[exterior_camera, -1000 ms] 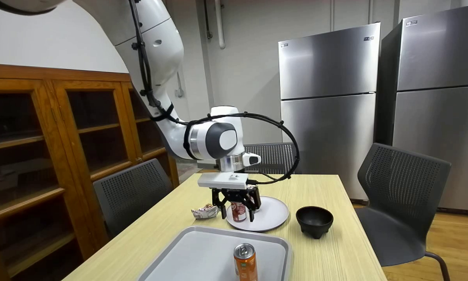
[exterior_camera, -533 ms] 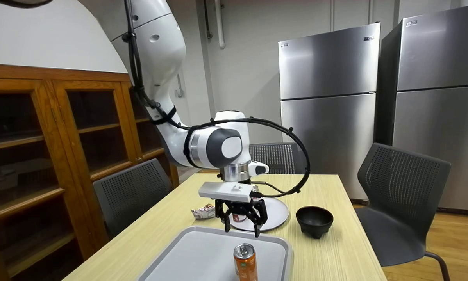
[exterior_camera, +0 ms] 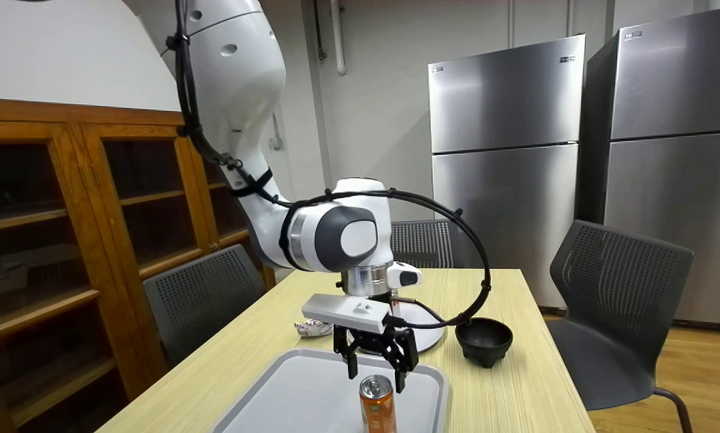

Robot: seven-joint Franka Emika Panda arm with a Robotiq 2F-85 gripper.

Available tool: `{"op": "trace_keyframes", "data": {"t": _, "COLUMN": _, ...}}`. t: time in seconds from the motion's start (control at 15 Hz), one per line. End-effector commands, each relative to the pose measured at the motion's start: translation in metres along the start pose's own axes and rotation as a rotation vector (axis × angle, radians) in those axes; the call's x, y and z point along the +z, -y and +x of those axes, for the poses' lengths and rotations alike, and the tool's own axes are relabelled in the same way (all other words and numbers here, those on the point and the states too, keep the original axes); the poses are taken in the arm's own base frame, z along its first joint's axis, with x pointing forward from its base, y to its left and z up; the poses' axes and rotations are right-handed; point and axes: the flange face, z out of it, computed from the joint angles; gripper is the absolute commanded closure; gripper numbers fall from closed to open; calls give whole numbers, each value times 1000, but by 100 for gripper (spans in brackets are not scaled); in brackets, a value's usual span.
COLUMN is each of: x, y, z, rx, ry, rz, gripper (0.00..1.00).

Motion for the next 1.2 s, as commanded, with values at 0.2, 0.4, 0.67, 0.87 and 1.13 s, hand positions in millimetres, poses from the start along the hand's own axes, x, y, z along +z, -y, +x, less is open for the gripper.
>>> {"op": "trace_keyframes", "data": {"t": 0.2, "x": -5, "y": -5, "z": -27, "rx": 59, "ry": 4, "rz": -1, "gripper": 0}}
{"op": "trace_keyframes", "data": {"t": 0.4, "x": -4, "y": -4, "z": -29, "rx": 63, "ry": 6, "rz": 1, "gripper": 0}}
{"op": "trace_keyframes", "data": {"t": 0.67, "x": -4, "y": -3, "z": -26, "rx": 62, "ry": 6, "rz": -1, "gripper": 0}}
{"op": "trace_keyframes", "data": {"t": 0.87, "x": -3, "y": -2, "z": -23, "rx": 60, "ry": 5, "rz": -1, "gripper": 0}}
{"op": "trace_keyframes", "data": {"t": 1.13, "x": -2, "y": 1, "z": -19, "rx": 53, "ry": 5, "rz": 0, "gripper": 0}}
